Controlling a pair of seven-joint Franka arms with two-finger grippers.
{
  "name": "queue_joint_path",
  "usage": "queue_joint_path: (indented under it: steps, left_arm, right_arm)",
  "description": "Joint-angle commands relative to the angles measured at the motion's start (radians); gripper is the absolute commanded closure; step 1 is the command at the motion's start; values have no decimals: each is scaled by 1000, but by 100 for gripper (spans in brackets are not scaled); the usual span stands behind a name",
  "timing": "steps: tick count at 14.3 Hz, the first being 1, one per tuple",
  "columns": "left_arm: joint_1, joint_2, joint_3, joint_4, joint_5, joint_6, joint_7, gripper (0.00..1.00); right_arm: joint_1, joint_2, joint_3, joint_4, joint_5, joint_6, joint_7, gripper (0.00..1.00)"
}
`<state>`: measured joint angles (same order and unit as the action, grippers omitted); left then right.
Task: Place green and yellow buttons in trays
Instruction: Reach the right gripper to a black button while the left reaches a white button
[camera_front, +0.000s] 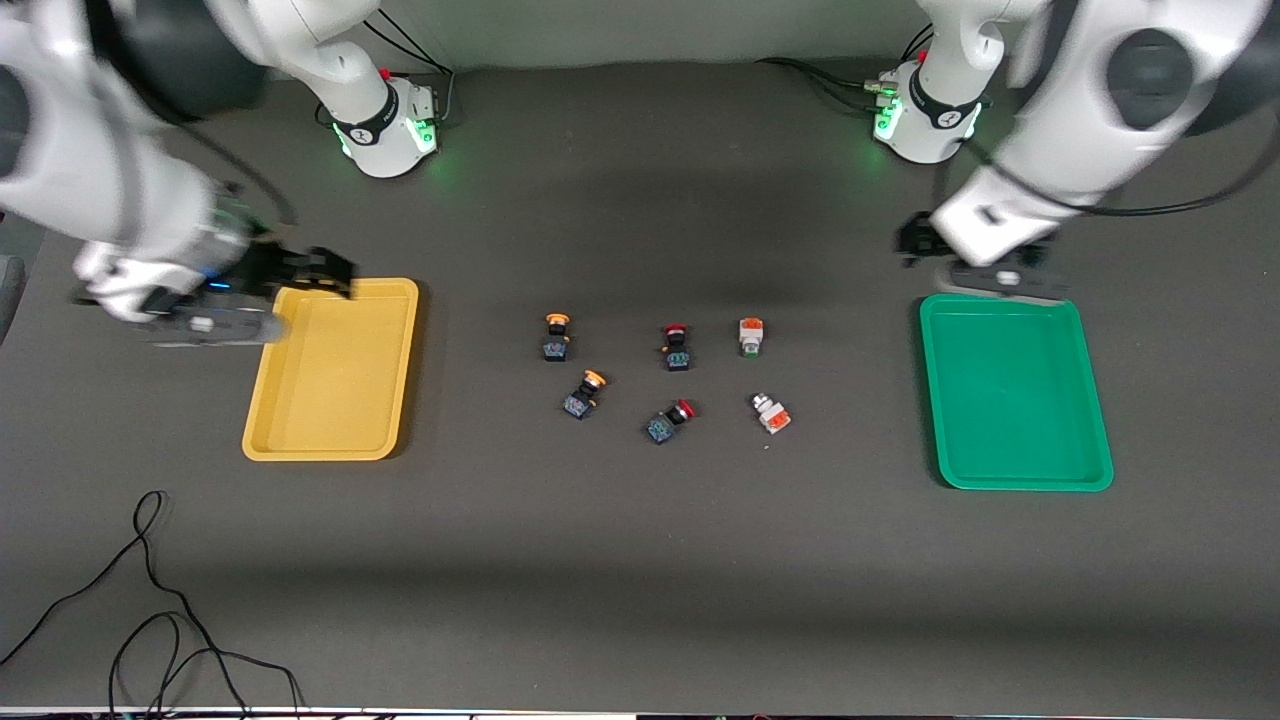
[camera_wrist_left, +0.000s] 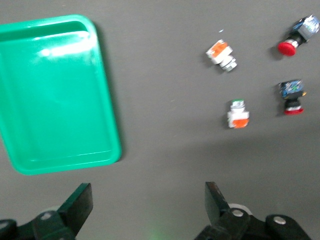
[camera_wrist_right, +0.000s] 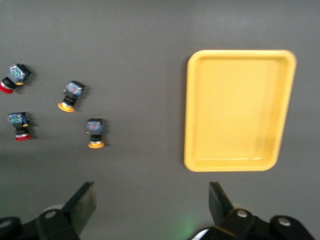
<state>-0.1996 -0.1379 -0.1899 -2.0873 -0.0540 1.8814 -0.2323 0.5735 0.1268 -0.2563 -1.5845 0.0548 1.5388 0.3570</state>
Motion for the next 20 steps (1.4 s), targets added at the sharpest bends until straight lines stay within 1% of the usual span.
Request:
queue_joint_path:
  steps: [1,3,4,6,7,8,11,13,14,16,18,19,20]
  left_arm:
    - [-117,29,-3,-51,-3,100,-166,0]
    - [-188,73,-5,-51,-3,166,-257,0]
    - [-220,96,-5,-48,-3,194,-297,0]
    - [-265,133,-5,-47,-3,234,-341,0]
    - [-270,147,-5,-47,-3,240,-344,0]
    - [-271,161,-5,-47,-3,251,-346,0]
    - [-271,251,-5,-46,-6,312,-346,0]
    - [-273,331,-5,-47,-7,367,-372,0]
    - [-274,375,-3,-47,-4,404,-383,0]
    - [-274,450,-3,-48,2,482,-383,0]
    - [-276,512,-3,-51,8,551,-383,0]
    - [-284,538,-3,-53,8,586,-383,0]
    - [-288,567,-2,-53,10,619,-383,0]
  right_arm:
    - [112,129,-8,87,54,-11,163,0]
    - [140,174,-9,66,166,42,188,0]
    - [158,178,-9,23,198,90,188,0]
    - [189,177,-9,-90,232,214,191,0]
    - [192,192,-8,-139,258,266,192,0]
    - [200,232,-8,-169,293,323,192,0]
    - [227,356,-8,-215,318,470,192,0]
    - [244,431,-4,-223,362,535,178,1]
    - [250,467,-4,-223,370,561,178,1]
    - [276,513,-4,-223,379,598,180,1]
    - [278,530,-3,-223,384,601,180,1]
    - [276,531,-3,-224,384,600,177,2]
    - [276,531,-3,-232,384,597,175,5]
